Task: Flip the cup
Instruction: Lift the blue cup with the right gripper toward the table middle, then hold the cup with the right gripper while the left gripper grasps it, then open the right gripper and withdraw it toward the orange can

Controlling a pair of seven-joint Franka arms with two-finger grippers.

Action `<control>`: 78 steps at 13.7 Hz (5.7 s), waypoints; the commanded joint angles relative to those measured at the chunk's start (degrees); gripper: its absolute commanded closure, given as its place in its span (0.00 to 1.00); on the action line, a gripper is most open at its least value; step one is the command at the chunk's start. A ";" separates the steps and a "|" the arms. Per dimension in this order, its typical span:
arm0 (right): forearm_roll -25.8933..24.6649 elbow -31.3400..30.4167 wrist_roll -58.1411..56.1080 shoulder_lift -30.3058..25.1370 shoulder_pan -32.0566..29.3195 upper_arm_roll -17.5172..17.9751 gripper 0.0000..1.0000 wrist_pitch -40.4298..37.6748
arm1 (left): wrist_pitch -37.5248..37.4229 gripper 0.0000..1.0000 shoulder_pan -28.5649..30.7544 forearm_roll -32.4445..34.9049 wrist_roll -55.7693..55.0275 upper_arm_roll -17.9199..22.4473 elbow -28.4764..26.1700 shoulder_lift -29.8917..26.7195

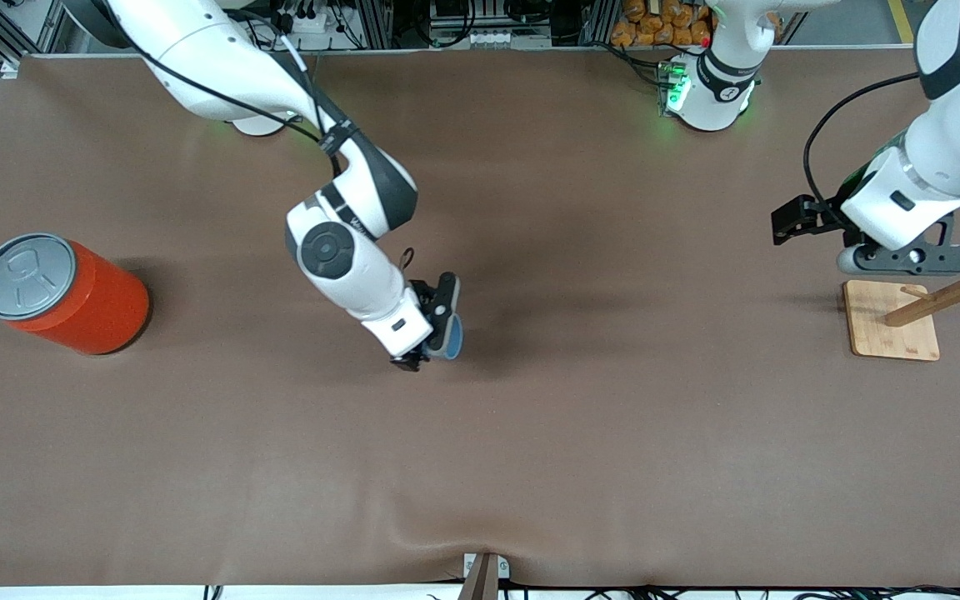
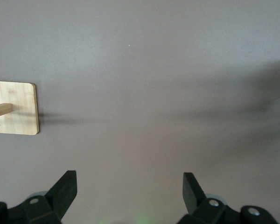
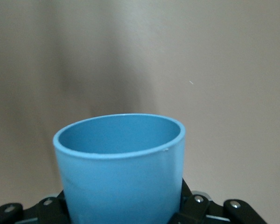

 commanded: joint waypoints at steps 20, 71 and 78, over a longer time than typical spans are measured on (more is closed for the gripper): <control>-10.02 0.22 -0.38 11.50 7.03 -3.38 0.00 14.44 | 26.50 0.00 -0.35 -51.72 13.34 -1.82 -21.62 12.35; 2.73 3.65 26.70 -24.42 -20.23 -8.90 0.00 -30.06 | 41.01 1.00 -22.07 -96.32 43.98 -1.38 3.69 46.74; 0.54 2.59 28.28 -33.67 -20.48 -18.75 0.00 -49.70 | 40.92 1.00 -17.07 -92.12 39.95 -1.03 3.43 38.05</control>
